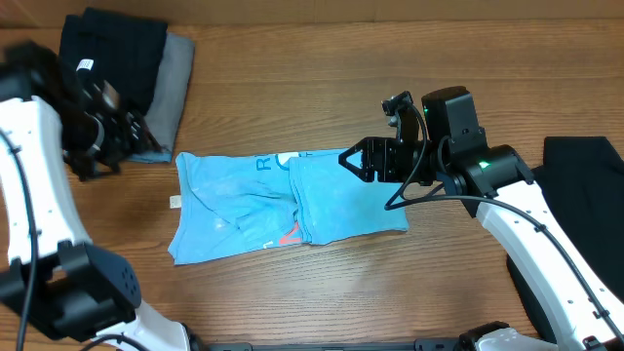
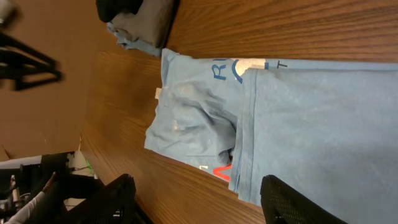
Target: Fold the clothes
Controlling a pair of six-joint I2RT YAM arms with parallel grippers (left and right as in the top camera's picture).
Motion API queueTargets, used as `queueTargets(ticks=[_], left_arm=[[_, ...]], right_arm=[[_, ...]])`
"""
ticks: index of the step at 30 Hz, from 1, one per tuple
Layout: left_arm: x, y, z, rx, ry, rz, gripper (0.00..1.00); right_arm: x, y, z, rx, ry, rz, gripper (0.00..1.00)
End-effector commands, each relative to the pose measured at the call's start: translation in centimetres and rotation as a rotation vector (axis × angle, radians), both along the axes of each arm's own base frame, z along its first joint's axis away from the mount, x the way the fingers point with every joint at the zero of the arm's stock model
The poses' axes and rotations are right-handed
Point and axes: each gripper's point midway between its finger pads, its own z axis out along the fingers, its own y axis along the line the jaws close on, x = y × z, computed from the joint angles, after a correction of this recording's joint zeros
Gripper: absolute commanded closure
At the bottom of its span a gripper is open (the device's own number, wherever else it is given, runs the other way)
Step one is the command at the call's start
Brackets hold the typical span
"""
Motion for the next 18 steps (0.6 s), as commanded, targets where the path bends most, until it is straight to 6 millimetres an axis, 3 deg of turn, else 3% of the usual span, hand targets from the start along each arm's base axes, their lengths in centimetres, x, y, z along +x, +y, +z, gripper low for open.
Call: queueTargets(ticks=[1, 4, 7, 14, 18], left_arm=[[-1.7, -0.9, -5.8, -0.044, 0.113, -0.042, 0.12], [-1.9, -1.8, -9.9, -0.095, 0.094, -0.079, 0.08], [-1.7, -3.1, -12.2, -0.165, 0.028, -0.159, 0.09], [-1.6, -3.0, -17.0, -0.143, -0.009, -0.166, 0.11], [-1.5, -4.2, -19.2, -0.202, -0.020, -0.190, 0.12]], right_arm=[[0.1, -0.4, 0.0, -0.019, -0.005, -0.007, 0.31], [-0.2, -0.7, -0.5, -0.038, 0.016, -0.014, 0.31], [-0.2, -1.0, -0.8, -0.057, 0.024, -0.027, 0.31], [-0.2, -1.0, -0.8, -0.049, 0.047, -0.047, 0.31], [-0.2, -1.0, -0.8, -0.045, 0.057, -0.056, 0.31]])
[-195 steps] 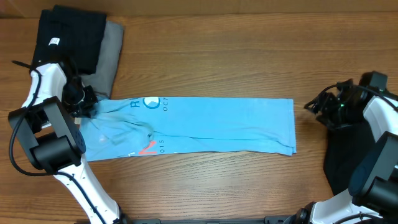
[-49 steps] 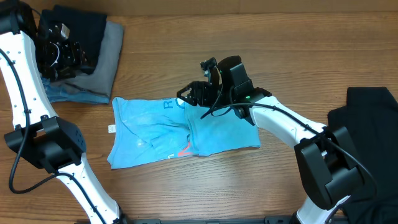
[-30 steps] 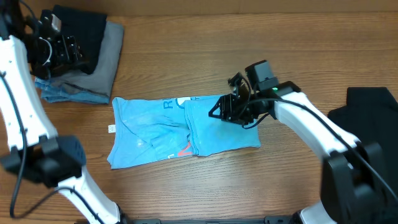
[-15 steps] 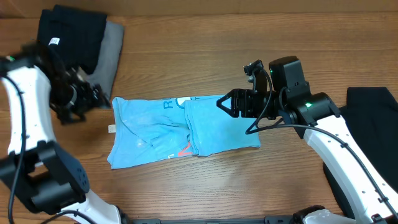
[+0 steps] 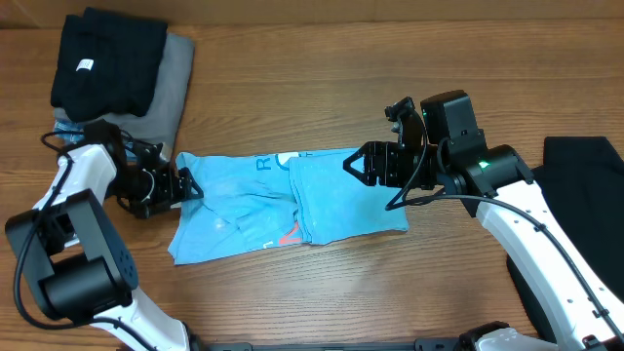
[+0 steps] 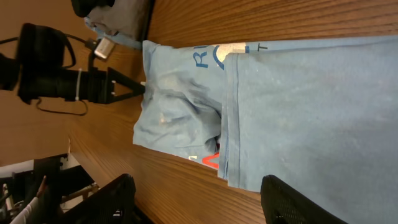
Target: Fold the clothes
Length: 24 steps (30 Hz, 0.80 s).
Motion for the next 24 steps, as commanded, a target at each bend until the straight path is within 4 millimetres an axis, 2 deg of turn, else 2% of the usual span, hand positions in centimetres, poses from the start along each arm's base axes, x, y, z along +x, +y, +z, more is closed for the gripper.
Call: queueTargets(ticks=[1, 5, 8, 10, 15, 16, 18, 21, 22, 24], left_arm=[[-1.0, -2.2, -2.5, -0.093, 0.029, -0.067, 0.16], [-1.9, -3.3, -4.8, -0.126, 0.099, -0.092, 0.23], [-3.1, -4.1, -6.1, -0.142, 0.162, -0.127, 0.36], [-3.9, -4.5, -6.6, -0.145, 0.203, -0.142, 0.38], [-5.1, -3.0, -7.6, -0.048, 0.290, -0.116, 0.43], [-5.2, -2.8, -7.6, -0.037, 0.298, -0.108, 0.47], [-5.3, -2.7, -7.7, -0.028, 0.305, -0.098, 0.61], [-5.3, -2.5, -7.7, -0.014, 0.319, -0.076, 0.90], [-5.3, -2.4, -7.7, -0.013, 0.321, -0.071, 0.96], [-5.0, -2.4, -7.6, -0.011, 0.323, -0.054, 0.96]], right_arm=[[0.3, -0.2, 0.4, 0.004, -0.003, -0.019, 0.32], [0.3, -0.2, 0.4, 0.005, 0.000, -0.022, 0.32], [0.3, -0.2, 0.4, 0.006, 0.002, -0.024, 0.32], [0.3, -0.2, 0.4, 0.006, 0.003, -0.024, 0.32], [0.3, -0.2, 0.4, 0.007, 0.005, -0.027, 0.32], [0.3, -0.2, 0.4, 0.007, 0.005, -0.027, 0.32], [0.3, -0.2, 0.4, 0.011, 0.015, -0.038, 0.32], [0.5, -0.3, 0.4, 0.014, 0.016, -0.047, 0.32], [0.5, -0.4, 0.4, 0.015, 0.017, -0.051, 0.32], [0.7, -0.7, 0.4, 0.021, 0.031, -0.074, 0.33]])
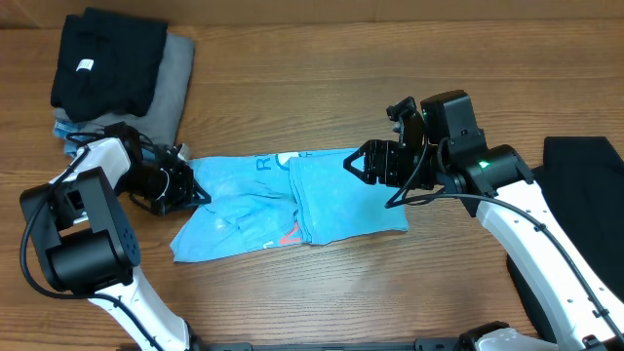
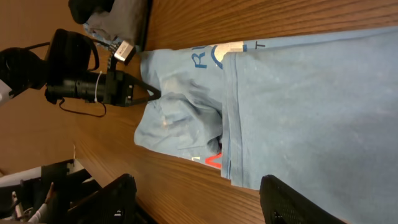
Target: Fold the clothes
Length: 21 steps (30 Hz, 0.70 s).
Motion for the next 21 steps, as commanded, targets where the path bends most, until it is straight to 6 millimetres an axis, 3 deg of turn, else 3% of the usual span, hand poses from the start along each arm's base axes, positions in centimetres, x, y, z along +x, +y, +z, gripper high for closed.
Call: queueTargets(ticks=[1, 4, 7, 10, 16, 21], left_arm=[[-5.0, 1.6, -5.4, 0.169, 0.243, -0.048, 0.96], [-4.2, 1.9, -4.0, 0.168, 0.256, -0.037, 0.96], [-3.0, 2.3, -1.3, 0.166, 0.264, -0.037, 0.96], [-1.5, 2.9, 2.7, 0.180, 0.243, -0.037, 0.96], [1.0, 5.4, 12.5, 0.326, 0.140, 0.003, 0.96], [1.7, 4.6, 19.4, 0.362, 0.027, 0.061, 0.96]], right_arm=[[0.7, -0.7, 0.4, 0.012, 0.006, -0.047, 0.33], [1.0, -1.2, 0.4, 0.016, 0.015, -0.071, 0.37], [1.3, -1.8, 0.6, 0.017, 0.009, -0.090, 0.37], [1.8, -2.8, 0.9, 0.019, 0.000, -0.118, 0.37], [2.6, -4.6, 1.1, 0.020, -0.004, -0.174, 0.40], [3.0, -5.3, 1.2, 0.021, -0.010, -0.194, 0.41]])
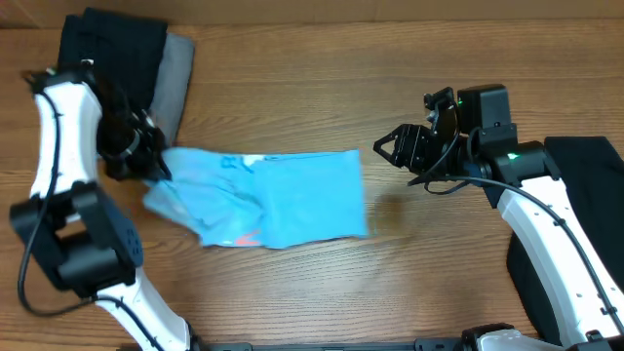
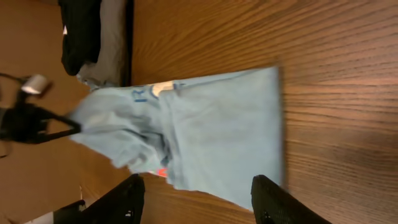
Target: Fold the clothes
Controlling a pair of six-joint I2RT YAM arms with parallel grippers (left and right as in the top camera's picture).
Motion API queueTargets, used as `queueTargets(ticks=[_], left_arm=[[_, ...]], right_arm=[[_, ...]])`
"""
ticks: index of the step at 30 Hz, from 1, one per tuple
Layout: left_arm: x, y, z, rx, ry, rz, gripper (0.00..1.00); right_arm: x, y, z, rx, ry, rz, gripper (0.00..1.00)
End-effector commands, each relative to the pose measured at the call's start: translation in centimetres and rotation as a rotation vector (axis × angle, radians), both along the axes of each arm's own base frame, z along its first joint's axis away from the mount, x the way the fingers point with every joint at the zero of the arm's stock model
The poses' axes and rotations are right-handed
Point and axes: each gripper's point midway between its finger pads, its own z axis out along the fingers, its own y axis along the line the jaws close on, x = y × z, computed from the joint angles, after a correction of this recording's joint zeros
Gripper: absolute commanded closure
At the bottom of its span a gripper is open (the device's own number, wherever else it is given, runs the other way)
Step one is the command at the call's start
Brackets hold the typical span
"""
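A light blue T-shirt (image 1: pixel 283 200), partly folded, lies across the middle of the table, its left end bunched and raised; the right wrist view shows the same shirt (image 2: pixel 217 130). My left gripper (image 1: pixel 148 164) is shut on the shirt's left edge, and appears far left in the right wrist view (image 2: pixel 37 121). My right gripper (image 1: pixel 387 151) hangs open over bare wood to the right of the shirt, clear of it. In its own view the right gripper (image 2: pixel 202 202) has wide-apart fingers (image 2: pixel 124 199) with nothing between them.
A stack of folded clothes stands at the back left, a black piece (image 1: pixel 107 49) on a grey one (image 1: pixel 175 83), close behind the left arm. Another black garment (image 1: pixel 585 185) lies at the right edge under the right arm.
My left gripper has moved left and back with the shirt's left edge in it, and the whole shirt now lies further left. The right gripper has drawn back to the right, off the shirt.
The left arm was first near the folded stack, while the open right gripper hovered over the shirt's folded right half. Then the left gripper was at the shirt's left edge, then on it. Now the shirt sits further left and the right gripper stands clear.
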Motion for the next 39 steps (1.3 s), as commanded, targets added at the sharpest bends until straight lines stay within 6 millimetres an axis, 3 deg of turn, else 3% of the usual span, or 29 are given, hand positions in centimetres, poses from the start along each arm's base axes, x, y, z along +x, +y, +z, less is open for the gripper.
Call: queueTargets(ticks=[1, 4, 8, 13, 18, 23, 28, 30, 35, 39], left_arm=[[0.6, -0.6, 5.1, 0.080, -0.116, 0.033, 0.96], [0.7, -2.9, 6.6, 0.087, -0.147, 0.018, 0.96], [0.9, -7.1, 6.4, 0.092, -0.134, -0.038, 0.96], [0.7, -11.2, 5.1, 0.217, -0.118, -0.109, 0.95], [0.1, -14.8, 3.9, 0.310, -0.115, -0.188, 0.87], [-0.3, -17.5, 2.1, 0.373, -0.091, -0.232, 0.83], [0.0, -20.4, -1.1, 0.363, -0.041, -0.240, 0.78], [0.0, -22.1, -1.8, 0.301, -0.036, -0.250, 0.71], [0.4, -21.8, -0.7, 0.289, -0.055, -0.266, 0.65], [1.1, -18.9, 1.7, 0.350, -0.065, -0.251, 0.57]], right_arm=[[0.3, -0.5, 1.2, 0.005, -0.041, -0.015, 0.41], [0.7, -0.8, 1.3, 0.007, -0.052, -0.026, 0.42], [1.1, -1.3, 1.5, 0.008, -0.064, -0.040, 0.42], [1.5, -1.5, 1.7, 0.007, -0.082, -0.046, 0.42], [1.4, -1.6, 1.6, -0.002, -0.091, -0.032, 0.42], [1.4, -1.5, 1.7, -0.005, -0.097, -0.026, 0.42], [1.4, -1.6, 1.6, -0.013, -0.106, -0.014, 0.42], [1.4, -1.6, 1.6, -0.013, -0.107, -0.014, 0.42], [1.4, -1.5, 1.6, -0.037, -0.140, 0.025, 0.41], [1.3, -0.9, 1.0, -0.058, -0.157, 0.076, 0.37]])
